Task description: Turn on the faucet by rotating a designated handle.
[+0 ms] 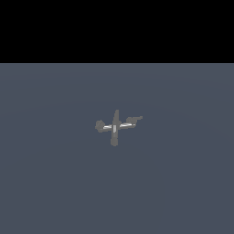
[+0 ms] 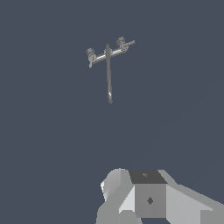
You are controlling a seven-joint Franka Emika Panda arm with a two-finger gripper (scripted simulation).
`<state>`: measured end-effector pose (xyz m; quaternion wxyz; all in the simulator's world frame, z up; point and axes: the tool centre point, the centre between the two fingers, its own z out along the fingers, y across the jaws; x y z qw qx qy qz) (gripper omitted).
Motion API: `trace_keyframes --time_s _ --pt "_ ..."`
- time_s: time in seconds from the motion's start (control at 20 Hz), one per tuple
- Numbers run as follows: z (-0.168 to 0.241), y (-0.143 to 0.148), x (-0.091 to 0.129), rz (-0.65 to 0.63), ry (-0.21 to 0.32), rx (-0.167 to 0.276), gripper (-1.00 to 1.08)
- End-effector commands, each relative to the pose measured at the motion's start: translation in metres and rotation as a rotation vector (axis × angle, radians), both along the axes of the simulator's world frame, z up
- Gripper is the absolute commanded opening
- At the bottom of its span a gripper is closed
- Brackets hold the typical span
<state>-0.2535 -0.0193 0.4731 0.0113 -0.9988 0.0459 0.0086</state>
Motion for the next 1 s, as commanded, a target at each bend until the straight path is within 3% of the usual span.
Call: trace_keyframes --time_s 0.0,0.5,0.95 --pt "0.000 0.000 0.000 0.000 0.000 0.000 -1.00" --pt "-0.019 0.008 0.015 -0.057 0.000 -0.001 -1.00" --pt "-0.065 0.024 0.054 -0.201 0.001 -0.003 -1.00"
